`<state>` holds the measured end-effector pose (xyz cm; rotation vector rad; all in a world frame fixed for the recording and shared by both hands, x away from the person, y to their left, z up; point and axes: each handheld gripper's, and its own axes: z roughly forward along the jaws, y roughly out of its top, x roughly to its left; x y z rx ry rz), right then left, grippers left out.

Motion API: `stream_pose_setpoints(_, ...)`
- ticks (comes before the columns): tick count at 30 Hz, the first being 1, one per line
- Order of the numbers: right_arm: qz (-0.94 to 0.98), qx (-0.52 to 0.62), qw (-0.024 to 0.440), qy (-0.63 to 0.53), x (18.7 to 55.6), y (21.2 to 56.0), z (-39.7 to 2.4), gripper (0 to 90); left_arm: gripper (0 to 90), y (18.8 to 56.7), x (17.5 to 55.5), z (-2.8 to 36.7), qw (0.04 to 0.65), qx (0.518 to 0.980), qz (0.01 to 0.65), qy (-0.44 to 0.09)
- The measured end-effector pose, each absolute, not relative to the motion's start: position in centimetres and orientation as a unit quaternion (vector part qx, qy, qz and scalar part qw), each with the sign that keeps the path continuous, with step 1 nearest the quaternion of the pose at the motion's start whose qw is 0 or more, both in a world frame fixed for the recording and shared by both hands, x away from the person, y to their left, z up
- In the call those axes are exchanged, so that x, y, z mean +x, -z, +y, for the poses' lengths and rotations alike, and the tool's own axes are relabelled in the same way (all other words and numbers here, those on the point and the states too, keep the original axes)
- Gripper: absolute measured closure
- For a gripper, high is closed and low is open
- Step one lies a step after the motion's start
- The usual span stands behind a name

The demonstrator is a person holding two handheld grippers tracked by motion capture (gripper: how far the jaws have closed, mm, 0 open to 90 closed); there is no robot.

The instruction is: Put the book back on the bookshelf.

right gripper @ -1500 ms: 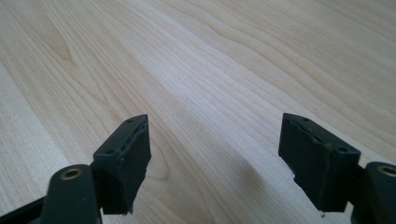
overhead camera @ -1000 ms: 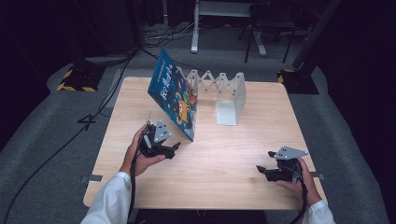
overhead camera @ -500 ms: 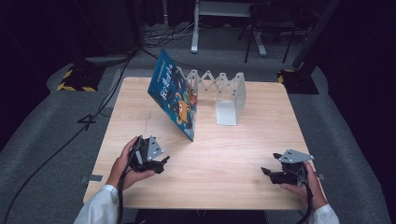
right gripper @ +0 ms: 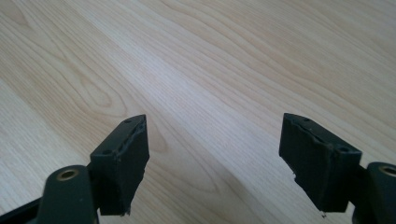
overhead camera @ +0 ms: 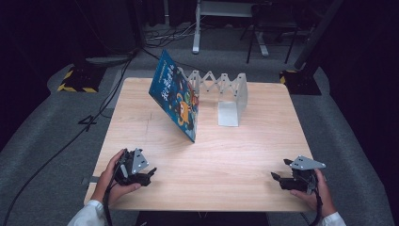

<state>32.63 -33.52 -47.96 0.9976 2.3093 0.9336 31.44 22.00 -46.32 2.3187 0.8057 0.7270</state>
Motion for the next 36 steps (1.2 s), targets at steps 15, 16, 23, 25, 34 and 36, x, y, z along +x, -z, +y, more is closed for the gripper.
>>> stream_pose_setpoints(15,0.817,0.406,0.222,-0.342,31.1,49.3,-36.9,24.0,18.0,48.8,29.6,25.6,0.314,0.850,0.356,-0.228)
stream_pose_setpoints(16,0.815,0.410,0.221,-0.345,31.1,49.4,-37.1,23.7,17.9,48.9,29.6,25.8,0.318,0.848,0.360,-0.225)
stream_pose_setpoints(23,0.811,0.427,0.209,-0.342,31.0,50.1,-37.5,22.4,17.5,49.8,29.9,27.9,0.345,0.825,0.410,-0.181)
stream_pose_setpoints(25,0.810,0.428,0.205,-0.345,31.0,50.2,-37.6,21.3,17.4,50.2,29.9,28.3,0.341,0.822,0.421,-0.177)
stream_pose_setpoints(34,0.800,0.442,0.199,-0.354,31.3,50.5,-37.8,20.3,17.8,50.6,29.9,28.9,0.332,0.808,0.455,-0.176)
stream_pose_setpoints(36,0.799,0.444,0.200,-0.354,31.3,50.5,-37.8,20.2,17.7,50.5,29.9,28.9,0.331,0.809,0.454,-0.175)
